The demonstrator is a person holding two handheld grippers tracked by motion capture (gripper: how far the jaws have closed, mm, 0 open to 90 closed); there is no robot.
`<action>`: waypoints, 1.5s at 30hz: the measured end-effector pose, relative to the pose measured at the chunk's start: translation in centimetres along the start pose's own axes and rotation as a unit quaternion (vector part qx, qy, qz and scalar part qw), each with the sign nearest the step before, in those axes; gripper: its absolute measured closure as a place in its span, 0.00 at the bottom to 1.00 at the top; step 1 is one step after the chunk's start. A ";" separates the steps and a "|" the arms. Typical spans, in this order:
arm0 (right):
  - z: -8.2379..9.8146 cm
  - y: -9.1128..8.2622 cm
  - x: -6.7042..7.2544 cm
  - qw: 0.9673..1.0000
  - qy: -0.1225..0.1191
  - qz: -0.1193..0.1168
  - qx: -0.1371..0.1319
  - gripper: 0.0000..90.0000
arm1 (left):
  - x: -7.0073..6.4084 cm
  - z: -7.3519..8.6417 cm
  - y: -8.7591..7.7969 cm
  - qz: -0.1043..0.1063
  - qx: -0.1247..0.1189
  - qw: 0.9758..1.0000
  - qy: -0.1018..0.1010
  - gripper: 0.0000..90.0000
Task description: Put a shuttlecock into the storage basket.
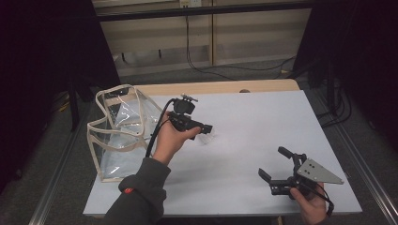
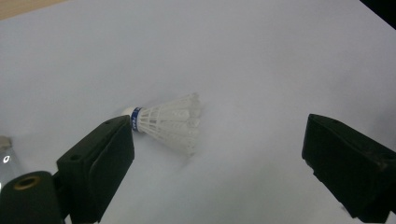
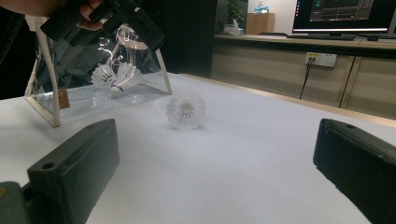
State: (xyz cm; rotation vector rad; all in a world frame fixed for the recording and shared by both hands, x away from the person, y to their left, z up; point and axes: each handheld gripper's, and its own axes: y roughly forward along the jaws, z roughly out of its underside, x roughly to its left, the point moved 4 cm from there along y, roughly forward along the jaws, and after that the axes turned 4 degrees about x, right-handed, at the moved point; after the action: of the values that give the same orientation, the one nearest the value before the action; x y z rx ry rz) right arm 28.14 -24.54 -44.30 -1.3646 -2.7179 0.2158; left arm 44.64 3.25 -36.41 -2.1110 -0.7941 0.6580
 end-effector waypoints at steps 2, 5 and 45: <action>0.0 0.0 0.0 1.000 0.000 0.000 0.000 0.00 | -0.1 0.0 0.2 0.000 0.000 1.000 -0.002 0.11; 0.0 0.0 0.0 1.000 -0.001 -0.001 -0.001 0.00 | -0.1 0.1 0.6 -0.002 0.000 1.000 -0.004 0.10; -0.1 0.0 0.0 1.000 0.000 -0.001 -0.002 0.00 | 0.7 1.5 4.8 -0.037 -0.007 0.999 -0.035 0.11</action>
State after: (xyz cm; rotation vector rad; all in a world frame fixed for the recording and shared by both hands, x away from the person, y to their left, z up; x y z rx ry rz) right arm 28.11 -24.55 -44.23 -1.3617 -2.7221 0.2114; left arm 45.64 2.09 -41.22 -2.0692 -0.9143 0.6920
